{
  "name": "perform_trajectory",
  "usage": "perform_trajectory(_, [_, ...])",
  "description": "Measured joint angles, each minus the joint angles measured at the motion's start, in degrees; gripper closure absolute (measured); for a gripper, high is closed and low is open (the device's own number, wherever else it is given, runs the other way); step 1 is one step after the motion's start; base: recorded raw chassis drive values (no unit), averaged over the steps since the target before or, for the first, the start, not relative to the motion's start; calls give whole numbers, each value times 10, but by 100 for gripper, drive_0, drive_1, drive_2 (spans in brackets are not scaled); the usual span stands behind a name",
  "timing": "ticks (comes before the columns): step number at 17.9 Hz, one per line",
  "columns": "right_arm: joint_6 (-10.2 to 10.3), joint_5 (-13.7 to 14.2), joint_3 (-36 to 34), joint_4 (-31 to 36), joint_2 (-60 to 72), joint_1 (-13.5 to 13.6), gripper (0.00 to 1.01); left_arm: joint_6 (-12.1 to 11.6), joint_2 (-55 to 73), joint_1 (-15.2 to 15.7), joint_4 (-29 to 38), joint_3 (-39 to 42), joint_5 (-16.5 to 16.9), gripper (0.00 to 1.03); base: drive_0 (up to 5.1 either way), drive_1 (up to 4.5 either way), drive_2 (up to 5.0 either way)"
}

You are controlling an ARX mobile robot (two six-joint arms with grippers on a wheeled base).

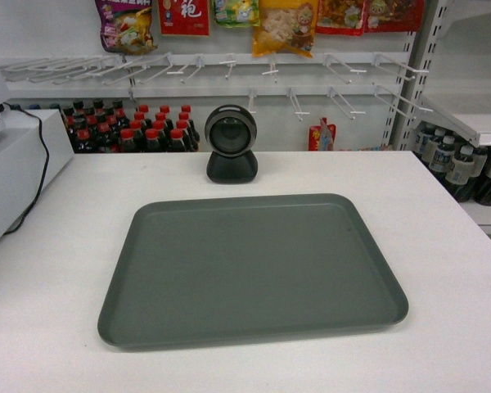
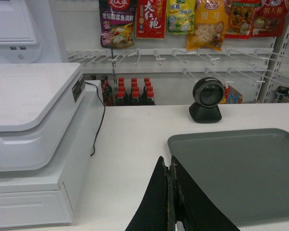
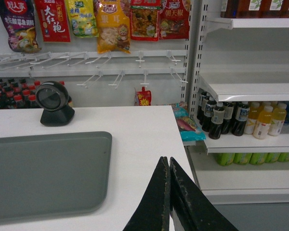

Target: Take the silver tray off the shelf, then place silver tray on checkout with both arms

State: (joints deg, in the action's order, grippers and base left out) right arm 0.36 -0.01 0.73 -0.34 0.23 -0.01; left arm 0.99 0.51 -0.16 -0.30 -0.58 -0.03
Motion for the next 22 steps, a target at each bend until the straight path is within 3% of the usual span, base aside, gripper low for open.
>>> perform_trajectory(1, [0, 0, 0, 1, 0, 0, 98, 0, 0, 0, 0, 0, 0, 102, 0, 0, 0])
perform_trajectory(2, [0, 0, 0, 1, 0, 0, 91, 0, 0, 0, 0, 0, 0, 97, 0, 0, 0])
perform_trajectory(7, [0, 0, 0, 1, 0, 0, 23, 0, 0, 0, 0, 0, 0, 30, 0, 0, 0])
perform_trajectory(9, [0, 0, 0, 1, 0, 0, 1, 0, 0, 0, 0, 0, 0, 4, 0, 0, 0])
perform_trajectory(10, [0, 0, 0, 1, 0, 0, 4, 0, 0, 0, 0, 0, 0, 5, 0, 0, 0])
perform_trajectory(22, [0, 0, 0, 1, 0, 0, 3, 0, 0, 0, 0, 0, 0, 5, 0, 0, 0])
